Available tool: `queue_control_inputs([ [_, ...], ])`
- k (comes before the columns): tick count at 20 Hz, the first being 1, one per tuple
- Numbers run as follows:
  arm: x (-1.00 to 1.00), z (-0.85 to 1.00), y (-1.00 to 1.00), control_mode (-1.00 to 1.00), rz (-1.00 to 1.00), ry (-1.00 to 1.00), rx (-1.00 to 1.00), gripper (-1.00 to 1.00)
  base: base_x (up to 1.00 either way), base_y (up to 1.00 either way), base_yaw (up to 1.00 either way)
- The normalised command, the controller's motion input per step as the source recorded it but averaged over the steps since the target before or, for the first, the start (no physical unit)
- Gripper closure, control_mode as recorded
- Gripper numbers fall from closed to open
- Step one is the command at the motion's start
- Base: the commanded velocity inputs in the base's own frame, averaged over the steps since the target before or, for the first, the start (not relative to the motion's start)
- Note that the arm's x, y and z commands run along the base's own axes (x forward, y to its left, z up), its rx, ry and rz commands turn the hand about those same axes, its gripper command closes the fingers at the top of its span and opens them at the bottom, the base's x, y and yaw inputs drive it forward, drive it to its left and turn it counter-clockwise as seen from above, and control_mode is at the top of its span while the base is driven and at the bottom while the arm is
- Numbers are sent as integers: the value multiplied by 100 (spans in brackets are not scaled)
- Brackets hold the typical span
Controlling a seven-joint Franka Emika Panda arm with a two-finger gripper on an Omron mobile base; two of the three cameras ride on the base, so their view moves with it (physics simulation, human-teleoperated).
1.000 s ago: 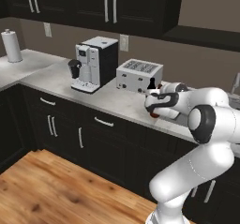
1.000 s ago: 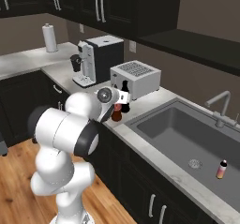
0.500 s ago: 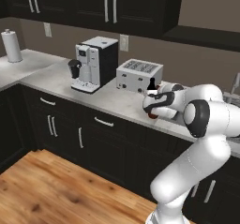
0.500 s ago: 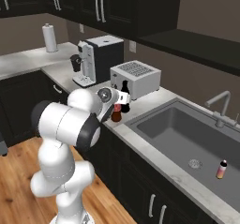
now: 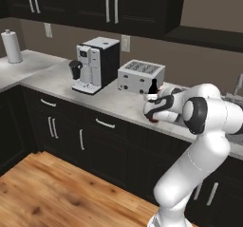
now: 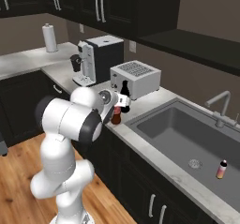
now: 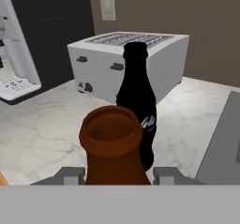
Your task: Place the large bottle from the dining counter next to the other large bottle outside the sink, and place the small bottle from the dining counter next to the other small bottle inside the sink.
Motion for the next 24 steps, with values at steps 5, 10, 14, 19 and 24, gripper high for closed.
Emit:
queue_control_inputs([
  [5, 14, -20, 0, -100, 0, 0, 0, 100, 0, 0, 0],
  [10, 17, -7, 0, -100, 0, 0, 0, 100, 0, 0, 0],
  [14, 22, 0, 0, -100, 0, 0, 0, 100, 0, 0, 0],
  [19, 13, -5, 0, -100, 0, 0, 0, 100, 0, 0, 0],
  [24, 4, -28, 0, -100, 0, 0, 0, 100, 0, 0, 0],
])
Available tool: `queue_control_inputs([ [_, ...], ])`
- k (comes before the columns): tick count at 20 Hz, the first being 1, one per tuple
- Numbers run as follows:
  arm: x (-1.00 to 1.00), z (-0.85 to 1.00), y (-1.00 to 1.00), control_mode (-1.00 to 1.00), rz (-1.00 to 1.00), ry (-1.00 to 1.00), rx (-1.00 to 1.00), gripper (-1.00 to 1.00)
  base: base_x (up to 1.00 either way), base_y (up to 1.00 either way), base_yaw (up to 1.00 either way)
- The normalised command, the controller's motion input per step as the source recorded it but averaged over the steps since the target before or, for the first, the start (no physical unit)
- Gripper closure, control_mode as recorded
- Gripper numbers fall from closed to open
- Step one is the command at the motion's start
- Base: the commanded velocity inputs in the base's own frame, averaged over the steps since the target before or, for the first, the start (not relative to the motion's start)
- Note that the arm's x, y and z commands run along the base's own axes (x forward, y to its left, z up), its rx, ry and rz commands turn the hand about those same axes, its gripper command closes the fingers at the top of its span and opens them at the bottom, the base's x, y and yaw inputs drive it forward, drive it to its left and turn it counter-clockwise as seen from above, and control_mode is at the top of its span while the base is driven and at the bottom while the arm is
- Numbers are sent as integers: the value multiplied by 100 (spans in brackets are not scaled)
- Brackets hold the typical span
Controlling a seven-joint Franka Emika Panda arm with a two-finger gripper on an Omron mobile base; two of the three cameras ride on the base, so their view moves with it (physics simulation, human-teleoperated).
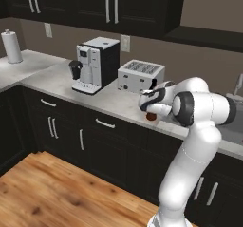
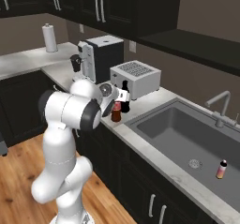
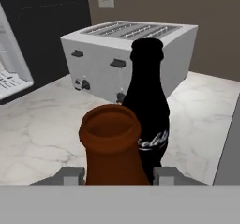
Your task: Place the large bottle from the dining counter next to the other large bottle outside the sink, and place the small bottle from the dining counter next to the other small bottle inside the sink.
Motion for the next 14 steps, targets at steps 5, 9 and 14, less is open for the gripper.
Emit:
queue_control_inputs([
  [5, 4, -28, 0, -100, 0, 0, 0, 100, 0, 0, 0],
  [9, 1, -19, 0, -100, 0, 0, 0, 100, 0, 0, 0],
  [14, 0, -7, 0, -100, 0, 0, 0, -100, 0, 0, 0],
])
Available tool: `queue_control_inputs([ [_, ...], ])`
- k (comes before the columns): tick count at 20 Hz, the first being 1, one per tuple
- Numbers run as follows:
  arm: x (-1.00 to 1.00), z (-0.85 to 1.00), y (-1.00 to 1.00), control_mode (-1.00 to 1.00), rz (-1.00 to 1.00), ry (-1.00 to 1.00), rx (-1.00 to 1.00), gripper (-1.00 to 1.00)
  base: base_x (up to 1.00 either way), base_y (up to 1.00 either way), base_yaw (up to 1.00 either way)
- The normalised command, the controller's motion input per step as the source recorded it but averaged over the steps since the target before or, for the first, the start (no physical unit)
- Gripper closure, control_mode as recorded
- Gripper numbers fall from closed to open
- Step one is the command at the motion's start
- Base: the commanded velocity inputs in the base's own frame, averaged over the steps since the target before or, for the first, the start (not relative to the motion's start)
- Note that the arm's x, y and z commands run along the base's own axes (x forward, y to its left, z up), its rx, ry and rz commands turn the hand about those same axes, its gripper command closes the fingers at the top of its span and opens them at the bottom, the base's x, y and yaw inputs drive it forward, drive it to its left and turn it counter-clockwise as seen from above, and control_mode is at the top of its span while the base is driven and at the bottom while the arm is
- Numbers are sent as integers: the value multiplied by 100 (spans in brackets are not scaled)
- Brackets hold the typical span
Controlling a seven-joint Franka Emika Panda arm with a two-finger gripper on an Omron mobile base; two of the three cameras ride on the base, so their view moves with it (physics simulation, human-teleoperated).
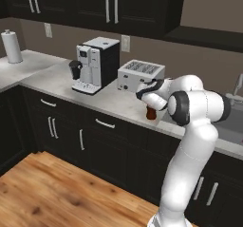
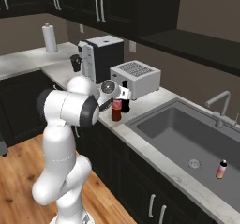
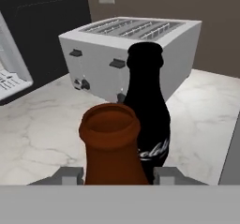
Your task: Place the large bottle from the dining counter next to the other large bottle outside the sink, and place the small bottle from the dining counter next to the other small bottle inside the sink.
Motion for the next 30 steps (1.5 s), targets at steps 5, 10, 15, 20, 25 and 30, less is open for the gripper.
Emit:
queue_control_inputs([
  [5, -5, 0, 0, -100, 0, -4, 0, -100, 0, 0, 0],
  [10, -15, 0, 0, -100, 0, -7, 0, -100, 0, 0, 0],
  [15, -21, 3, 0, -100, 0, -9, 0, -100, 0, 0, 0],
  [20, -36, 23, 1, -100, 0, -11, 0, -100, 0, 0, 0],
  [25, -51, 40, 6, -100, 0, -11, 0, -100, 0, 0, 0],
  [30, -8, 80, 8, -100, 0, -2, -1, -100, 0, 0, 0],
])
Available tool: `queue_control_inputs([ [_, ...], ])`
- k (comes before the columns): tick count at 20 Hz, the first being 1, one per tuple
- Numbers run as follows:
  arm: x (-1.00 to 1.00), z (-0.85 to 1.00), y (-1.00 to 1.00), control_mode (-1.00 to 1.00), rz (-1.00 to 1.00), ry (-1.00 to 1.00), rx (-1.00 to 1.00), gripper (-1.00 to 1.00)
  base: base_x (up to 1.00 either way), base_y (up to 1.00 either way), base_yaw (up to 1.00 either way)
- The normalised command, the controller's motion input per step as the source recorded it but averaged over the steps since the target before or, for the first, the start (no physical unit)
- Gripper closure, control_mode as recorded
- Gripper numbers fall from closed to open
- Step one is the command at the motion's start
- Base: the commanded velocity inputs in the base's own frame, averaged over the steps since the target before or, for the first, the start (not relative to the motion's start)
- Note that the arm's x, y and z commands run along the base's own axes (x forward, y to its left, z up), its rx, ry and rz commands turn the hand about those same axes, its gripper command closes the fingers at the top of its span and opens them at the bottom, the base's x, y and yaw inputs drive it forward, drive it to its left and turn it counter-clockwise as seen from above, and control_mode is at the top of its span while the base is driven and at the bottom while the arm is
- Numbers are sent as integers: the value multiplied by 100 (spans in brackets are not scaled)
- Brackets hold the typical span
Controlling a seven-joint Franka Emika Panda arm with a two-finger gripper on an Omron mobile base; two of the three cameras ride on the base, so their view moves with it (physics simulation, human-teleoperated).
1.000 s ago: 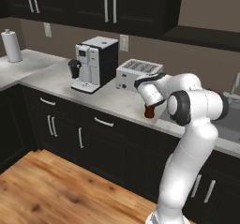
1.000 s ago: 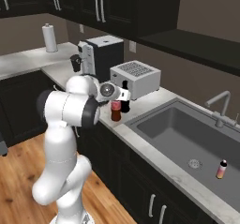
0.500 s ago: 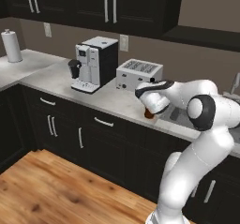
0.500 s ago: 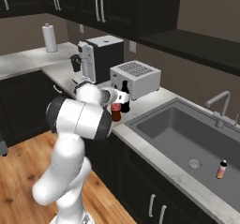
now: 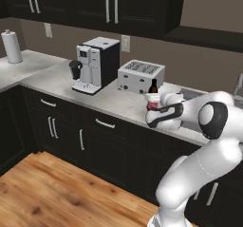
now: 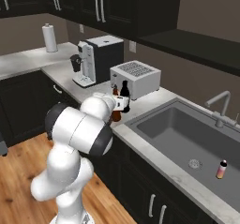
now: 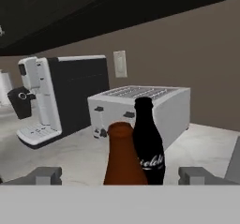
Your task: Place the large bottle from the dining counter next to the other large bottle outside the sink, and place the small bottle from the dining counter next to the other small bottle inside the sink.
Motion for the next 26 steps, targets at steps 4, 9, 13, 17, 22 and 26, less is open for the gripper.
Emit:
queue_control_inputs([
  [4, 20, 94, 7, -100, 0, 1, 2, -100, 0, 0, 0],
  [9, 12, 82, 22, -100, 1, 9, 3, -100, 0, 0, 0],
  [13, 0, 57, 28, -100, 2, 21, 2, -100, 0, 0, 0],
  [17, 0, 32, 25, -100, 3, 30, 0, -100, 0, 0, 0],
  [22, 0, 4, 16, -100, 3, 40, 0, -100, 0, 0, 0],
  [26, -8, -2, 23, -100, 10, 29, -3, -100, 0, 0, 0],
])
